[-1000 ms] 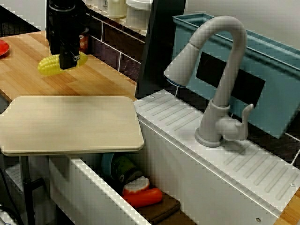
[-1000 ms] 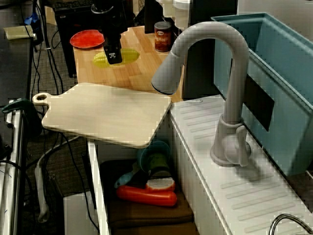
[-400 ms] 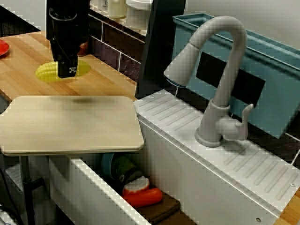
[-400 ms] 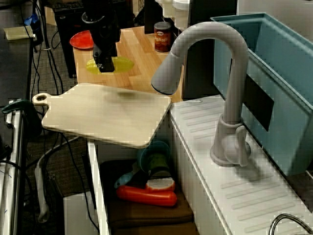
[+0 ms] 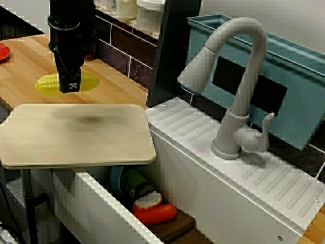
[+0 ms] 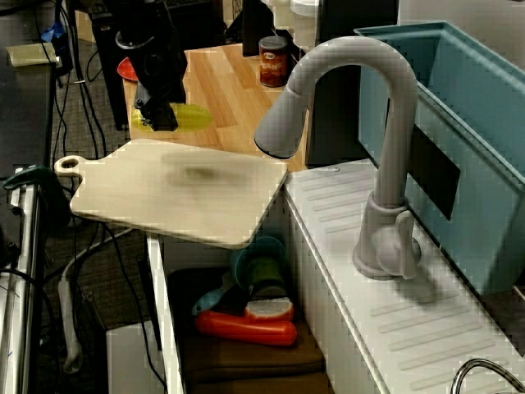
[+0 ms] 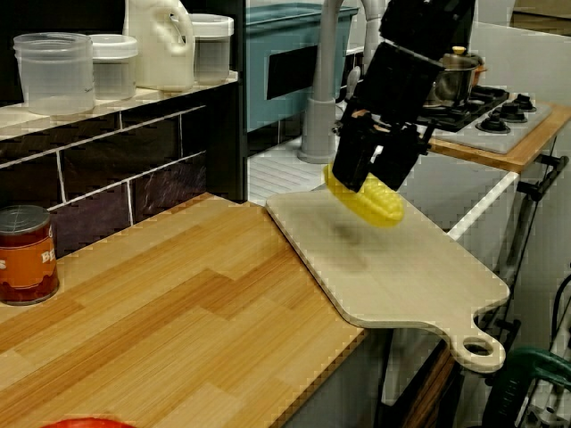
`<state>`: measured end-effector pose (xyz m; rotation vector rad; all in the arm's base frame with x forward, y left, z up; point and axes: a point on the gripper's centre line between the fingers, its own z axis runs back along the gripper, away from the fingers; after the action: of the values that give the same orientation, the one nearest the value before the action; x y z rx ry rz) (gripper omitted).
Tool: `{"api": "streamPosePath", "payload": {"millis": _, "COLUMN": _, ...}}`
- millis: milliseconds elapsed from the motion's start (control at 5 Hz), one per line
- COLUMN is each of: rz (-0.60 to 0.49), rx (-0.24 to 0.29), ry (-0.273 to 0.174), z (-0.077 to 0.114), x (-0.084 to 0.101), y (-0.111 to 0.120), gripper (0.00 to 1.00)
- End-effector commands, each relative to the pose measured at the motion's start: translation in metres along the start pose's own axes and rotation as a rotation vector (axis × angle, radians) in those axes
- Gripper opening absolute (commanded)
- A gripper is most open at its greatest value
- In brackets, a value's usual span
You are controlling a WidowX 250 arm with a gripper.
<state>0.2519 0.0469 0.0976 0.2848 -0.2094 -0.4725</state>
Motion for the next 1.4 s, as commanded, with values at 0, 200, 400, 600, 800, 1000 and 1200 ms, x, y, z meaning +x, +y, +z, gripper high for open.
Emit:
{"api": "streamPosePath", "payload": {"millis": 0, "rz": -0.034, "rx": 0.045, "ry": -0.064, "z": -0.003, "x": 0.001, "y": -0.012, "gripper": 0.00}}
{"api": "streamPosePath", "payload": {"millis": 200, "rz": -0.032, "rx": 0.007, "ry": -0.049, "z": -0.004, "x": 0.002, "y": -0.007, "gripper": 0.00}}
{"api": "streamPosePath", "payload": {"millis": 400, "rz": -0.050, "rx": -0.023, "ry": 0.001, "z": -0.015, "x": 0.009, "y": -0.006, "gripper": 0.00}}
{"api": "streamPosePath", "payload": {"millis": 600, "rz": -0.054, "rx": -0.030, "ry": 0.034, "z": -0.024, "x": 0.015, "y": -0.007, "gripper": 0.00}}
{"api": "streamPosePath", "payload": {"millis": 800, "rz": -0.055, "rx": -0.043, "ry": 0.069, "z": -0.034, "x": 0.022, "y": -0.008, "gripper": 0.00}}
{"api": "streamPosePath", "payload": {"millis": 1000, "rz": -0.051, "rx": -0.033, "ry": 0.084, "z": -0.041, "x": 0.026, "y": -0.012, "gripper": 0.00}}
{"api": "streamPosePath", "payload": {"millis": 1200, "rz": -0.056, "rx": -0.028, "ry": 0.104, "z": -0.046, "x": 0.029, "y": -0.014, "gripper": 0.00}}
